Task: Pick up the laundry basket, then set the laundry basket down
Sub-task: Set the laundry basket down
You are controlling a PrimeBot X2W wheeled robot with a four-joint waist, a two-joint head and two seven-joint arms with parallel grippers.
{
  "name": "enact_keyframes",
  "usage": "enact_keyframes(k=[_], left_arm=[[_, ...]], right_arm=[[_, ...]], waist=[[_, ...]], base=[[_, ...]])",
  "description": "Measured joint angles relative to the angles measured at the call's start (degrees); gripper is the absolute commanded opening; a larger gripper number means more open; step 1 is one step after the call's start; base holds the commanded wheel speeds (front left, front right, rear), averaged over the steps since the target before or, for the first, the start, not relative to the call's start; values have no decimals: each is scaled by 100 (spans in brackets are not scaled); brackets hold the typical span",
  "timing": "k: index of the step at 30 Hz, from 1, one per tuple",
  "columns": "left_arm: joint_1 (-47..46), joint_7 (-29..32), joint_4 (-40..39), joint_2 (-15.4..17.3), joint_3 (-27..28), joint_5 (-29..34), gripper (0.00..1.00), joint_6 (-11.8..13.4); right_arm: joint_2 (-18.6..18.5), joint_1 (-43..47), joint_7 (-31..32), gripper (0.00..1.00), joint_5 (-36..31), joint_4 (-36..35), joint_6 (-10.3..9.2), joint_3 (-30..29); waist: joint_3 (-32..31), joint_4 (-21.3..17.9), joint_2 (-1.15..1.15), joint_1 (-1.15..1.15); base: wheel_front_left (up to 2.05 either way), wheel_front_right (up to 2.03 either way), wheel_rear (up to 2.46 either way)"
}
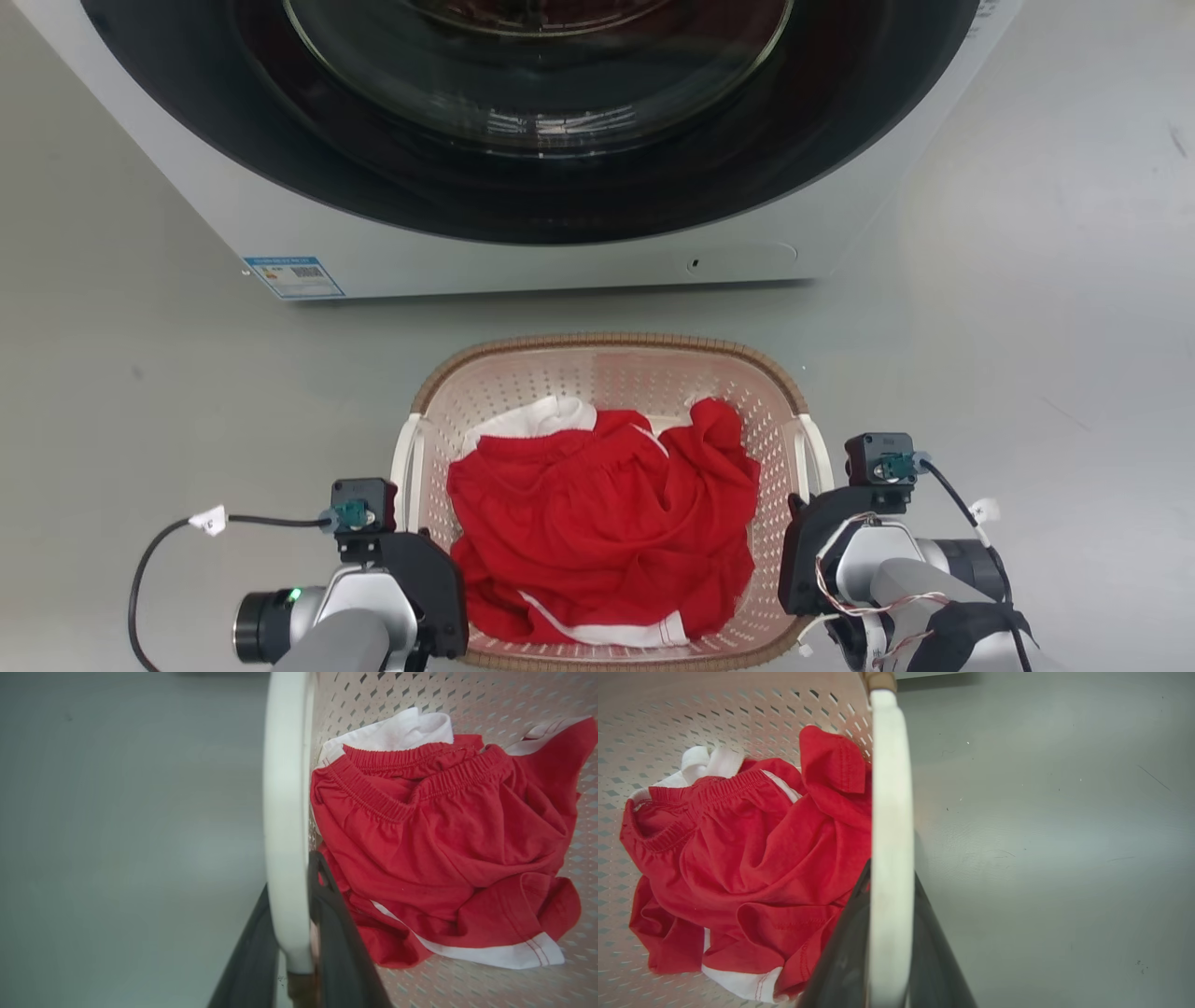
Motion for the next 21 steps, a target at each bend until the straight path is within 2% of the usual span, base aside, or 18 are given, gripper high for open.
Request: enact_keyframes(k=[21], left_arm=[[-1532, -254, 80, 91, 113, 209, 0, 1]], right_arm=[[-5, -1560, -248, 0, -211, 165, 0, -16]], waist=[[1773, -12, 0, 0]], base=[[0, 0, 0]])
